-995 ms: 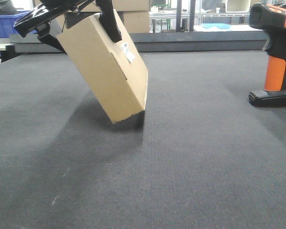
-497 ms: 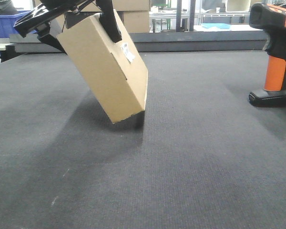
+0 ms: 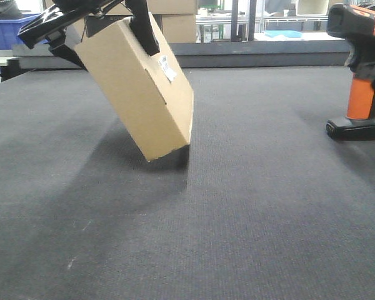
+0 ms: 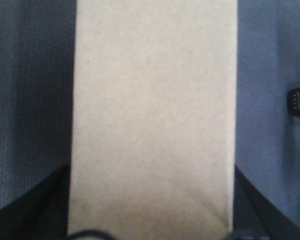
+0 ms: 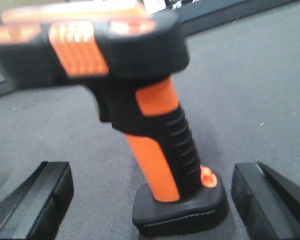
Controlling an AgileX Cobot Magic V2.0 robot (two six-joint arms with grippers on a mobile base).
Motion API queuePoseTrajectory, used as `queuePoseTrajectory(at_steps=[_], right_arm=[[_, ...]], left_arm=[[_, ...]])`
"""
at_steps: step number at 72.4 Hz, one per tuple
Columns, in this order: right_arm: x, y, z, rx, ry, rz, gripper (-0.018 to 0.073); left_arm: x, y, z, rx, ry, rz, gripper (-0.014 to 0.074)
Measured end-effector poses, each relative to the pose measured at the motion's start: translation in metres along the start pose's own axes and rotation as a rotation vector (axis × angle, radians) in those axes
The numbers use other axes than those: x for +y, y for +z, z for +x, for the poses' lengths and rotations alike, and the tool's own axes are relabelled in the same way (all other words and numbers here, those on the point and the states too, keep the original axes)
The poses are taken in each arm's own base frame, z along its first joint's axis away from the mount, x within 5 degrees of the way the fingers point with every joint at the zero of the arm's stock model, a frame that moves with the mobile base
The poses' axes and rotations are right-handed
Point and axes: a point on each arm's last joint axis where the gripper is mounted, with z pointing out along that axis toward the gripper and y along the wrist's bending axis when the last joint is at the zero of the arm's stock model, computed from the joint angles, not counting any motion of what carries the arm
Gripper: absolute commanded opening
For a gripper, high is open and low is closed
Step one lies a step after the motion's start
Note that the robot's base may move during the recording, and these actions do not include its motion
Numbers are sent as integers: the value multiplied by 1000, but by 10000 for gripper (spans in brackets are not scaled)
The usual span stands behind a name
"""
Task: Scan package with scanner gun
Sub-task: 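Grasp the orange scanner gun with the right gripper and lift it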
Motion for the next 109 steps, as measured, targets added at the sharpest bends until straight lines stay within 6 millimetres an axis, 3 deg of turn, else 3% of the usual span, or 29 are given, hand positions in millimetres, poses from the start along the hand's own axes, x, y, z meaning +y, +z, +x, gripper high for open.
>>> queuePoseTrajectory(at_steps=[45,95,103,109], right_arm=[[13,50,-27,-45,-18,-46,561],[8,63,-20,-38,-4,-22,559],[7,63,-21,-45,10,-4,505],[6,63,-21,-46,12,-1,393]], left_arm=[[0,0,0,-2,0,1,-111],[0,0,0,-2,0,1,-111],[0,0,0,-2,0,1,-111],[0,0,0,-2,0,1,-111]])
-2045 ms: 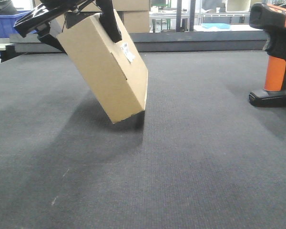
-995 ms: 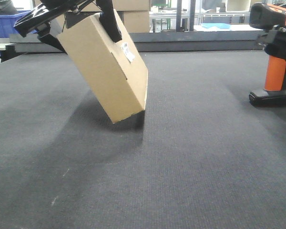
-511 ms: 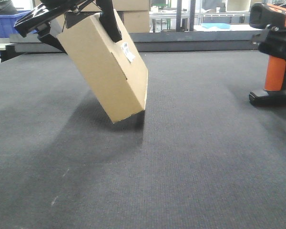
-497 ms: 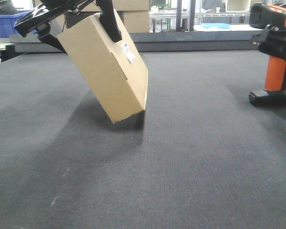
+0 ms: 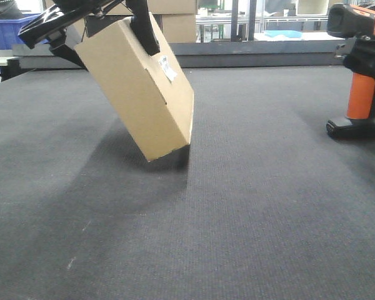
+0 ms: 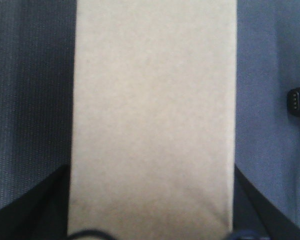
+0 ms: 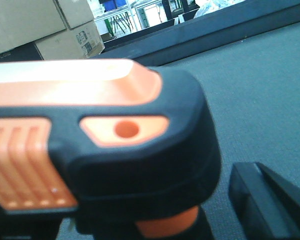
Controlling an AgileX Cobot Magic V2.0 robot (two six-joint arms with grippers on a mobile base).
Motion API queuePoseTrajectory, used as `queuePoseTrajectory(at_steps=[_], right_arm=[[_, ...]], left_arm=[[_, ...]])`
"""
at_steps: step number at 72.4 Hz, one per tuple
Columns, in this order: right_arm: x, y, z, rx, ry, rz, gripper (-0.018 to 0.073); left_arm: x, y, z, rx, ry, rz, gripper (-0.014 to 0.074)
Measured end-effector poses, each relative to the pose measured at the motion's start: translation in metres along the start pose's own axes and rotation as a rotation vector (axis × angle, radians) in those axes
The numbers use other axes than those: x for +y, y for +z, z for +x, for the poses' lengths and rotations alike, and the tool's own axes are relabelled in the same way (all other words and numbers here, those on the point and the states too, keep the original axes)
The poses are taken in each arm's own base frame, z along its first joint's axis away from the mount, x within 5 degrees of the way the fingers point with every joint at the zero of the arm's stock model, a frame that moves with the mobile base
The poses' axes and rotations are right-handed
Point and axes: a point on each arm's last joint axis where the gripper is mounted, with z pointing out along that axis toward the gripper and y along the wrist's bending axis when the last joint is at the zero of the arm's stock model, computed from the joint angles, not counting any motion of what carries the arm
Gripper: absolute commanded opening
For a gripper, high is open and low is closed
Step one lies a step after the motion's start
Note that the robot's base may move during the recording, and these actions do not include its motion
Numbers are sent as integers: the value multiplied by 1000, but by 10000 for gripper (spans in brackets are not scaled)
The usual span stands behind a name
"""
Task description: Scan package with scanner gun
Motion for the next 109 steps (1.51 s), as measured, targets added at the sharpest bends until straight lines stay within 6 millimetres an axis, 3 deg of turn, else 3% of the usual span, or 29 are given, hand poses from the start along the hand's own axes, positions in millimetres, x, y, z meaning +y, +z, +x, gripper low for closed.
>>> queuePoseTrajectory(at_steps=[17,29,42,71,90,109], right_arm=[[0,0,-1,-15,4,2,13],[2,0,-1,-13,-8,-12,-165],[8,-1,-5,-7,-69,-73,-153],[19,-22,-52,-56,-457,-11,-153],[15,-23,-47,15,-619,20,-153],[15,-23,-47,19,-636,20,-153]], left_arm=[[0,0,0,0,0,0,-111],[0,0,0,5,0,-2,-111],[1,0,2,22,0,-9,-111],[-4,0,-2,-20,-29,40,-111],[-6,0,-5,-49,-44,68,-111],[-6,0,-5,-49,-46,69,-111]])
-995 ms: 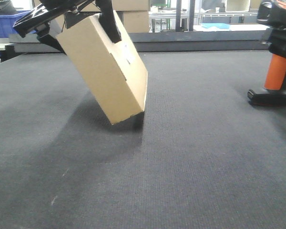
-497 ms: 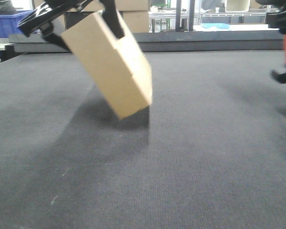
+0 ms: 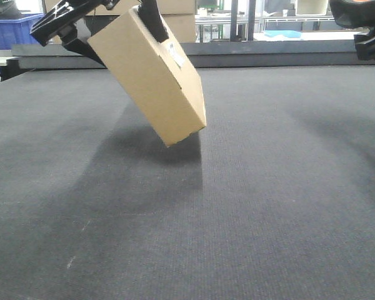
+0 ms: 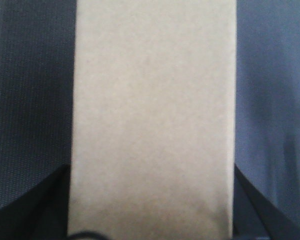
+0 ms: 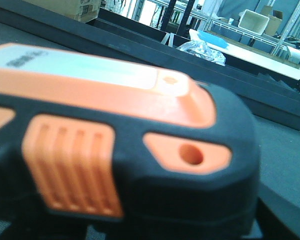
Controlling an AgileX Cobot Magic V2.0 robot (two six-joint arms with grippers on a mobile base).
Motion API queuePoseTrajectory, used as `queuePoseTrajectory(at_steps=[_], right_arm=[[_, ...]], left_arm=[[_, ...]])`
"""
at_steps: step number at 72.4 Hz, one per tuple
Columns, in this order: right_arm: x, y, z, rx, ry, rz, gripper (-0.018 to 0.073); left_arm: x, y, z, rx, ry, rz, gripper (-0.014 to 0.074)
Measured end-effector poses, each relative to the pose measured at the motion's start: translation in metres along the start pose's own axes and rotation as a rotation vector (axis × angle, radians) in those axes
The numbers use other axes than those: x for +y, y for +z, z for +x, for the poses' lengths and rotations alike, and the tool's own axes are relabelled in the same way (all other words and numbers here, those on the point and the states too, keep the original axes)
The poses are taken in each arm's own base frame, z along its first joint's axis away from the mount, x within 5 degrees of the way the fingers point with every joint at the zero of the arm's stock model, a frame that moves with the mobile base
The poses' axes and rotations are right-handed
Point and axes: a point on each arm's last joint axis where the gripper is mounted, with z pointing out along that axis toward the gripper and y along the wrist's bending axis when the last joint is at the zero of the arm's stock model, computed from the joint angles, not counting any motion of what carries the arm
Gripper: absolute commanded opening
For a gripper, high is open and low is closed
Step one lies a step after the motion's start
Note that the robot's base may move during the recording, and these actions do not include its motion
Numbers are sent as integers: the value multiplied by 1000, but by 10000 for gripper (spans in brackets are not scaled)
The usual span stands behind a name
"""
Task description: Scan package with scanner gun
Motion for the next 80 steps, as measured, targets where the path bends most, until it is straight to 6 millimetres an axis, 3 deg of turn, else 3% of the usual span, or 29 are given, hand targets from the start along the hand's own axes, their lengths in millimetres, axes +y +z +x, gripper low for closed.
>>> queuePoseTrajectory(at_steps=[20,31,57,80], right_arm=[[-1,1,-3,-50,354,10,-153],[1,8,6,-90,468,14,-153],[11,23,38,-93,505,19,-153],[12,24,41,-100,504,17,-153]], left_arm=[[0,0,0,1,-2,1,-111],[0,0,0,5,-2,0,-111],[0,0,1,11,-2,-2,-111],[0,0,1,11,-3,-1,-111]])
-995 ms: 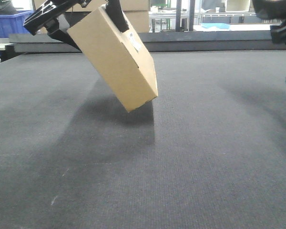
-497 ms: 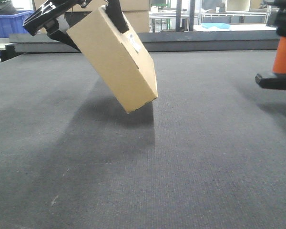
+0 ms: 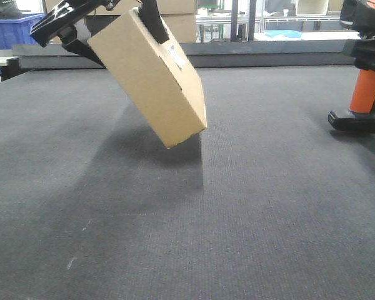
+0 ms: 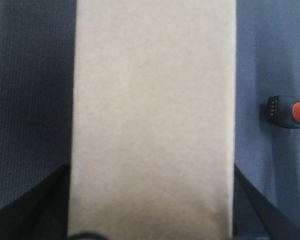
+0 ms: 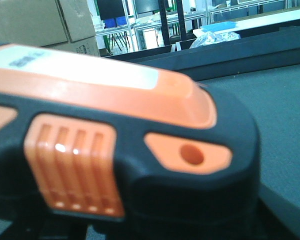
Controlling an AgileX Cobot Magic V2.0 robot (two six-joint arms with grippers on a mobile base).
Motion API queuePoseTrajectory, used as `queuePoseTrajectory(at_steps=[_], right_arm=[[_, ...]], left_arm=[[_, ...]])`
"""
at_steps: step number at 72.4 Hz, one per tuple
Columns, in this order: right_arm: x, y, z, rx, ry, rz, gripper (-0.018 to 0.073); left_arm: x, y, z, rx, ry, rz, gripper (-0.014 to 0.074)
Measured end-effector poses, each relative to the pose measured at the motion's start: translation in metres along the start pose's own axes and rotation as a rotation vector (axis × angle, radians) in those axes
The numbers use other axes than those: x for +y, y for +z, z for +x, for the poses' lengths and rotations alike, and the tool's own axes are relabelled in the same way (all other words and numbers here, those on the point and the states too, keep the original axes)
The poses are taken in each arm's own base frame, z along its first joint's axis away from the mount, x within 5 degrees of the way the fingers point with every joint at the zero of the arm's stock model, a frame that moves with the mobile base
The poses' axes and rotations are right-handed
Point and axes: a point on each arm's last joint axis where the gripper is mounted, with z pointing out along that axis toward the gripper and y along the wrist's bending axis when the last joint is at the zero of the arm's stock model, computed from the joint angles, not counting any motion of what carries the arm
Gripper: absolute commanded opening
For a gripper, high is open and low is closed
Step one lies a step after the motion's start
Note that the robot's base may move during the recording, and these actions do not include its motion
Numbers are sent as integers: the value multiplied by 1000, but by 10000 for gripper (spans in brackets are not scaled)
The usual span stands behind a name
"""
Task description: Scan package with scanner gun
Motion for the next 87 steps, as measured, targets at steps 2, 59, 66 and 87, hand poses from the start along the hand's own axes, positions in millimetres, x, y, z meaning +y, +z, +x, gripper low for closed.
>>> queuePoseTrajectory(at_steps=[2,59,66,87], right_arm=[[0,0,0,0,0,0,-153],[0,0,1,11,0,2,440],[0,0,0,0,1,-1,507],[0,0,0,-1,0,-3,560]], left_arm=[[0,0,0,0,0,0,-111],[0,0,0,0,0,0,-111],[0,0,0,0,0,0,-111],[0,0,0,0,0,0,-111]])
